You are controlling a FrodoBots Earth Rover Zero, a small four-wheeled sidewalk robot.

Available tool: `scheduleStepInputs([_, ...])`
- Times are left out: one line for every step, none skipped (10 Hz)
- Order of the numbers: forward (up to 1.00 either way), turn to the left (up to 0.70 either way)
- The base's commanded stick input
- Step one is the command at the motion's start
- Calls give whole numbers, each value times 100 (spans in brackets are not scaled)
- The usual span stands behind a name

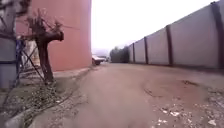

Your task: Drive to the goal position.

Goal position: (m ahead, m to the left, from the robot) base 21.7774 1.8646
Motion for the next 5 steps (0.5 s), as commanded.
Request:
scheduleStepInputs([70,2])
scheduleStepInputs([70,0])
scheduleStepInputs([70,0])
scheduleStepInputs([70,0])
scheduleStepInputs([70,0])
